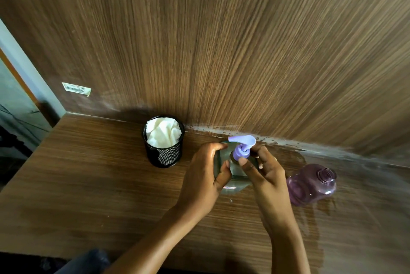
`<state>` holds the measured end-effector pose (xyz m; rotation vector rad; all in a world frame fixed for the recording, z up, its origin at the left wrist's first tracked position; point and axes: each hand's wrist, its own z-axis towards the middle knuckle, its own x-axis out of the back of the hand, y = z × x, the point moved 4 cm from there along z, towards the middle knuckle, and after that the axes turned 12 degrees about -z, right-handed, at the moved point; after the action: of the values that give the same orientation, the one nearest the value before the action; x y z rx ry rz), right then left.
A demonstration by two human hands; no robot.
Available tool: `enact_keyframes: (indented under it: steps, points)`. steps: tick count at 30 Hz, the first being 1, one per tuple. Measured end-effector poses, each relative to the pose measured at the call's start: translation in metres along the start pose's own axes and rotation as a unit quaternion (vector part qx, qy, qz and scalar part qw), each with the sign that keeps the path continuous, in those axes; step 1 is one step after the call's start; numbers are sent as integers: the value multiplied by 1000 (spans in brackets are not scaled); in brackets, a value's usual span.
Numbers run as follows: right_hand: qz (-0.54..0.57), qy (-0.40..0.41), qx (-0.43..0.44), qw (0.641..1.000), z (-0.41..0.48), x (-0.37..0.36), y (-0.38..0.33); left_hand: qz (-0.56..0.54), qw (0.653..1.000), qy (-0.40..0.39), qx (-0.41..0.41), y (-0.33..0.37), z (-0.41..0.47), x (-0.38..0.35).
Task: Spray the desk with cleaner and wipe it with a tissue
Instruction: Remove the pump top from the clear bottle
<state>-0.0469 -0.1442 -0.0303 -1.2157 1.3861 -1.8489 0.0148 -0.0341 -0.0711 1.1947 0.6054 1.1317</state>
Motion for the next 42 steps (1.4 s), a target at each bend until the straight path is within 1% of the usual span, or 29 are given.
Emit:
enact_keyframes:
  steps: [2, 3, 6, 9, 12, 14, 19, 21, 24, 29, 31, 35, 39, 40, 42]
  points:
    - [50, 1, -9, 999, -2, 1, -2, 1, 1000, -3, 1, 0, 0, 0]
    - [51, 12, -13, 999, -2, 1, -1, 2, 1000, -5, 0, 1, 0, 0]
    - [17, 60, -21, 998, -2, -1, 1, -3, 1000, -1, -4, 1, 1, 0]
    - [-43, 110, -24, 993, -1, -6, -2, -9, 1000, 1, -2, 0, 1, 0]
    - [-60, 130, -17, 990, 0, -6, -2, -5, 1000, -1, -2, 1, 1, -1]
    - [-46, 114, -15, 992, 0, -5, 0, -5, 1000, -2, 0, 1, 1, -1]
    - [-7, 35, -9, 999, -1, -4, 1, 0, 1000, -3, -2, 1, 0, -1]
    - [11, 22, -15, 1000, -1, -3, 0, 2, 1000, -4, -1, 1, 0, -1]
    - [48, 44, -43, 997, -2, -3, 0, 1, 1000, -6, -3, 2, 0, -1]
    - [-31, 119, -10, 992, 0, -5, -3, 1, 1000, 2, -6, 2, 1, -1]
    - [-46, 128, -11, 991, 2, -4, -2, -2, 1000, 2, -7, 1, 1, 0]
    - [-10, 92, -17, 996, 1, 0, 2, 3, 1000, 0, -12, 3, 0, 0]
    - [1, 8, 5, 1000, -1, 2, 1, 10, 1000, 1, -12, 4, 0, -1]
    - [25, -2, -3, 1000, -1, 2, 0, 10, 1000, 1, -12, 3, 0, -1]
    - [70, 5, -31, 997, -2, 2, 0, 9, 1000, 0, -13, 2, 0, -1]
